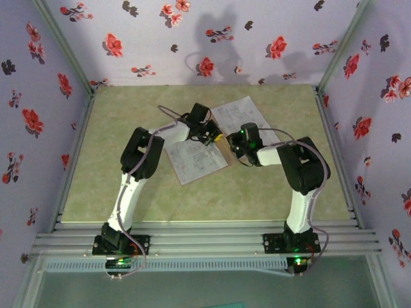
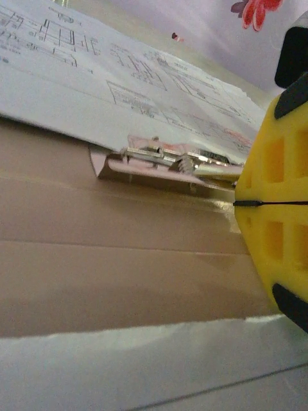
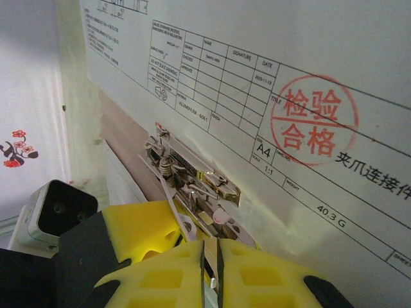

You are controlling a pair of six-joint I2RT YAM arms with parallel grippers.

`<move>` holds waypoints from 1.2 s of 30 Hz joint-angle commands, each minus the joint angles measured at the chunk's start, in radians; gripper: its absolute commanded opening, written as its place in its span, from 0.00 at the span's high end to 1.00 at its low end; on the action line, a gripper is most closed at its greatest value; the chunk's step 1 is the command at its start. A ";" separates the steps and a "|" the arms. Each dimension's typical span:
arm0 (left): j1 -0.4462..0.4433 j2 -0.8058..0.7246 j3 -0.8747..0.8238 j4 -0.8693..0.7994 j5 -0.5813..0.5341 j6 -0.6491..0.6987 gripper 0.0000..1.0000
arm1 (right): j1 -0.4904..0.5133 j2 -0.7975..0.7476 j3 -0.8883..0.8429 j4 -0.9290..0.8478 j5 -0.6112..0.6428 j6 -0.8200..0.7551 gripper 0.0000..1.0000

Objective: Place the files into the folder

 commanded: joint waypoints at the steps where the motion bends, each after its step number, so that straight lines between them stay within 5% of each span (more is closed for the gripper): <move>1: -0.018 0.055 -0.036 -0.062 0.008 0.026 0.94 | 0.000 0.049 0.005 -0.116 -0.028 0.008 0.85; 24: -0.021 0.019 -0.013 -0.086 0.009 0.051 0.92 | -0.001 0.081 0.032 -0.167 -0.043 0.005 0.94; 36: -0.014 -0.119 -0.051 -0.027 -0.006 0.018 0.75 | -0.014 0.090 0.006 -0.181 -0.027 0.023 1.00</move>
